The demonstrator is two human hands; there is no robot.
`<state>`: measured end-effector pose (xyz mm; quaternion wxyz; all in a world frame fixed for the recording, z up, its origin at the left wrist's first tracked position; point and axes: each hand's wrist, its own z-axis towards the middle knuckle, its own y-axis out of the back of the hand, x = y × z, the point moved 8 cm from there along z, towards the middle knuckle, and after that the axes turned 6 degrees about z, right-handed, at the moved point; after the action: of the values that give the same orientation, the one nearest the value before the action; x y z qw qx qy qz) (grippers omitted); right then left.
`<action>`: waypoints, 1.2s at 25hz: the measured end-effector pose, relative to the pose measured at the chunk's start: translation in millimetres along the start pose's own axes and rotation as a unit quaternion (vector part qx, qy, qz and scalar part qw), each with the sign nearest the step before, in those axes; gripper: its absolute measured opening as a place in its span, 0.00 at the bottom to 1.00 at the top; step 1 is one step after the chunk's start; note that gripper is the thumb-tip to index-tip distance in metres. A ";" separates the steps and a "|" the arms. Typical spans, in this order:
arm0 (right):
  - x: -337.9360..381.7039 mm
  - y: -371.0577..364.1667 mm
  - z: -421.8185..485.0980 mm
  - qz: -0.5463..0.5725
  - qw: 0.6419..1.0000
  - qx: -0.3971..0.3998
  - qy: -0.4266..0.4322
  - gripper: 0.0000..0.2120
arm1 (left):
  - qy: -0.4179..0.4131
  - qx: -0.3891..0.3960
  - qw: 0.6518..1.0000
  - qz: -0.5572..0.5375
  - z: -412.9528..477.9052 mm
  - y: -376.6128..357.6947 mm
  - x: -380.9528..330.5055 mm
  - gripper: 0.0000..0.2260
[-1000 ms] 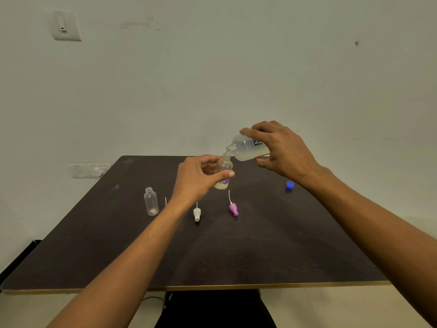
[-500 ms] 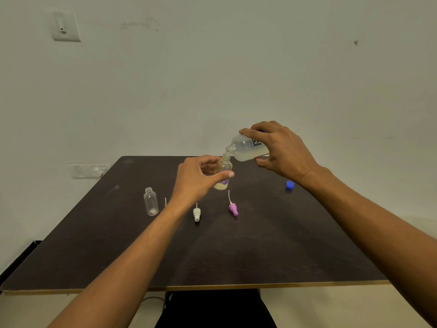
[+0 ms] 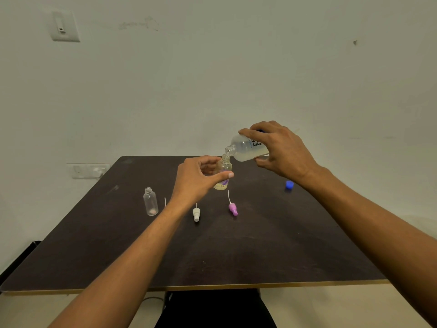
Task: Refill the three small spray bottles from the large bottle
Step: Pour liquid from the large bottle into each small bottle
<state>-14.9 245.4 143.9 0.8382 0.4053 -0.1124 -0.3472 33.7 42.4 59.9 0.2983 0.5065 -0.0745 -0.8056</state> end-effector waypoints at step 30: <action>2.6 1.4 -1.1 0.007 1.000 0.007 -0.002 0.36 | -0.007 0.003 1.000 -0.001 0.5 -1.9 1.7 0.20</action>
<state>-11.8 244.9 144.1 0.8375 0.4097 -0.1193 -0.3412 32.0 42.9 58.0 0.2953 0.5017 -0.0789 -0.8092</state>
